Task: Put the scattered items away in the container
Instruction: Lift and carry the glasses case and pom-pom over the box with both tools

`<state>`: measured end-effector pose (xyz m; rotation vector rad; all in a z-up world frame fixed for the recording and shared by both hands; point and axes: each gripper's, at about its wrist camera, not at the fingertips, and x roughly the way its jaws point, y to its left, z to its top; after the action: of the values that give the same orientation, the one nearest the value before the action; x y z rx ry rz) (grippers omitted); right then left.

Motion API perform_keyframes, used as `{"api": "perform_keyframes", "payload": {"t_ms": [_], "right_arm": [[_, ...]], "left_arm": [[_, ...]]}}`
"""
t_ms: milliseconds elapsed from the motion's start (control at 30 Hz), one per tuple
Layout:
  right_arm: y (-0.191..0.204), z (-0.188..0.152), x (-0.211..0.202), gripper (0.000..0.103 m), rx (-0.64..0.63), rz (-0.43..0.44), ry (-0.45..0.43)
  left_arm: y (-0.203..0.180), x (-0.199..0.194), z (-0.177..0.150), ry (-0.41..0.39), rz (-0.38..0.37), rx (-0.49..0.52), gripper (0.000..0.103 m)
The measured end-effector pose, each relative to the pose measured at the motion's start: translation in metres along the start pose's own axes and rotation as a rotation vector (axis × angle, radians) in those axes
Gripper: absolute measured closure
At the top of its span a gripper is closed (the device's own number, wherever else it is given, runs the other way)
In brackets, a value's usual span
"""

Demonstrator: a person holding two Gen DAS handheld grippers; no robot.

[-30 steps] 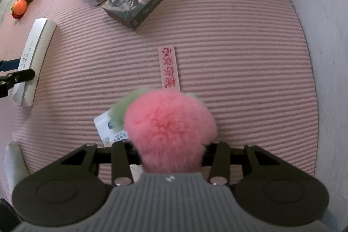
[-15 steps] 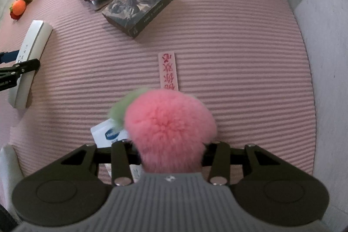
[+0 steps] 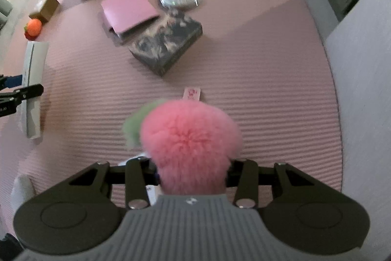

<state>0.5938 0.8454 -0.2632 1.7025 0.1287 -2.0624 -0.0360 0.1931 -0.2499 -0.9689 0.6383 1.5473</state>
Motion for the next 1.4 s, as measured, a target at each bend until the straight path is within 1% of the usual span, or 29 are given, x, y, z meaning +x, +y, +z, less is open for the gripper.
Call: {"api": "perform_keyframes", "payload": {"t_ms": [100, 500, 767, 933, 1167, 1400], "right_arm": [[0.000, 0.005, -0.013, 0.058, -0.006, 0.005, -0.025], [0.005, 0.022, -0.041, 0.058, -0.028, -0.007, -0.097], [0.014, 0.030, -0.057, 0.058, -0.055, -0.010, -0.138], [0.021, 0.037, -0.073, 0.058, -0.076, -0.013, -0.175], [0.031, 0.049, -0.092, 0.058, -0.102, -0.010, -0.221], [0.040, 0.069, -0.105, 0.058, -0.122, -0.006, -0.270]], "left_arm": [[0.000, -0.004, 0.003, -0.010, -0.008, -0.003, 0.032], [0.000, -0.020, 0.000, -0.039, -0.019, -0.017, 0.033], [0.004, -0.032, -0.004, -0.062, -0.025, -0.043, 0.033], [0.006, -0.040, -0.001, -0.082, -0.027, -0.050, 0.033], [0.005, -0.053, 0.020, -0.122, -0.038, -0.012, 0.034], [0.006, -0.068, 0.058, -0.193, -0.043, 0.023, 0.034]]}}
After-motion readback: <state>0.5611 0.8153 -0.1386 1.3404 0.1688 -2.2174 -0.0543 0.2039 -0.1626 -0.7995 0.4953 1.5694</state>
